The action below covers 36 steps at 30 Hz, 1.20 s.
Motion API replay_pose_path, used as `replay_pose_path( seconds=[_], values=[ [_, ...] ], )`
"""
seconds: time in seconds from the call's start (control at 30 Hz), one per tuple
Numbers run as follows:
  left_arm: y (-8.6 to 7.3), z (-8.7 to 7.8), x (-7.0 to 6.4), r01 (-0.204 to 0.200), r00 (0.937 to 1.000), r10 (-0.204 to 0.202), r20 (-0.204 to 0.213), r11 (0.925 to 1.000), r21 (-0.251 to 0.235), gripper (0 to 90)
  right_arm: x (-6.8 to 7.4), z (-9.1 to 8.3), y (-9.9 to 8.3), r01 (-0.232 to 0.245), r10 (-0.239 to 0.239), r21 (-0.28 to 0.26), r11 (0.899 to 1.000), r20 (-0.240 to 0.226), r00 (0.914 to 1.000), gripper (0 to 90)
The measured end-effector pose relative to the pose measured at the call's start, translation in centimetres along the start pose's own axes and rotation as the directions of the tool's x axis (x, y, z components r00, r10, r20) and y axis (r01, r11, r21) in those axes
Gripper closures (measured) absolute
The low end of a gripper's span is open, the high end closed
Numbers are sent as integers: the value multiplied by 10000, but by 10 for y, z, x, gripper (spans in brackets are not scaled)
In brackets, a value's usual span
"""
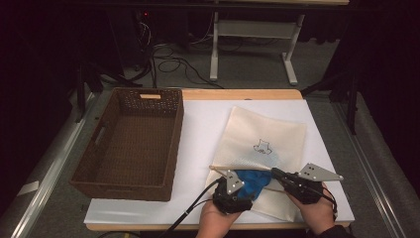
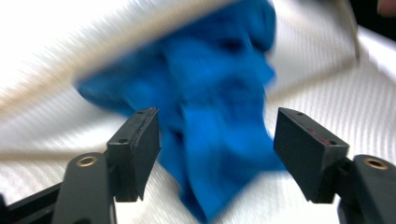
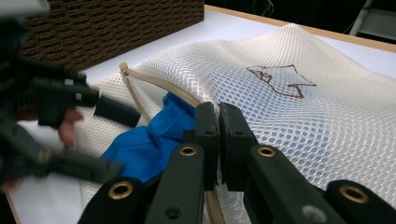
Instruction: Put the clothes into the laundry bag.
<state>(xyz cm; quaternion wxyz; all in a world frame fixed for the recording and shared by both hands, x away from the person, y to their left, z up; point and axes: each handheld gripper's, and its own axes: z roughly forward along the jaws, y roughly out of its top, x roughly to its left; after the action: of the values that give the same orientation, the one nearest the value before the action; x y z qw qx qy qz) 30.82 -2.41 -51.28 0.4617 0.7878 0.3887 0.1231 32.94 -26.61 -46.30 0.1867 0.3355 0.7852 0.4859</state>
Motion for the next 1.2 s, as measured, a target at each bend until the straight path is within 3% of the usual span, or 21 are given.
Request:
replay_pose_path(
  seconds=[0.1, 0.13, 0.17, 0.27, 0.3, 0.33, 0.37, 0.53, 0.77, 1.2],
  values=[
    [-8, 9, -8, -558, 9983, 574, -126, 9934, 1005, 348, 0, 0, 0, 40, -40, 12, 10000, -11, 10000, 882],
    [-9, 9, -9, -627, 9977, 650, -214, 9934, 957, 375, 0, 0, 0, 43, -43, 17, 10000, -2, 10000, 882],
    [-7, 8, -8, -495, 9983, 522, -261, 9944, 933, 516, 0, 0, 0, 103, -103, 9, 9999, 1, 9999, 882],
    [-7, 8, -6, -458, 9985, 482, -241, 9946, 931, 716, 0, 0, -1, 40, -40, 38, 10000, 7, 10000, 882],
    [-6, 8, -6, -469, 9986, 491, -217, 9949, 893, 716, 0, 1, -1, 61, -61, 24, 10000, -7, 10000, 882],
    [-6, 8, -5, -495, 9982, 519, -306, 9960, 748, 799, 0, 1, -1, 76, -76, 10, 10000, -8, 10000, 882],
    [-6, 8, -5, -495, 9982, 519, -306, 9960, 748, 816, 0, 1, -1, 76, -76, 10, 10000, -8, 10000, 882],
    [0, 13, -1, -28, 9988, 38, -485, 9998, 212, 827, 0, 1, -1, 96, -96, 9, 10000, -11, 10000, 882],
    [11, 24, -3, -74, 9966, 60, -822, 9998, -171, 824, 0, 1, 0, 43, -43, 14, 10000, 2, 10000, 883],
    [27, 44, 1, -124, 9917, 112, -1282, 9999, -87, 808, -1, 1, 1, 82, -82, -73, 9999, -9, 10000, 882]
  ],
)
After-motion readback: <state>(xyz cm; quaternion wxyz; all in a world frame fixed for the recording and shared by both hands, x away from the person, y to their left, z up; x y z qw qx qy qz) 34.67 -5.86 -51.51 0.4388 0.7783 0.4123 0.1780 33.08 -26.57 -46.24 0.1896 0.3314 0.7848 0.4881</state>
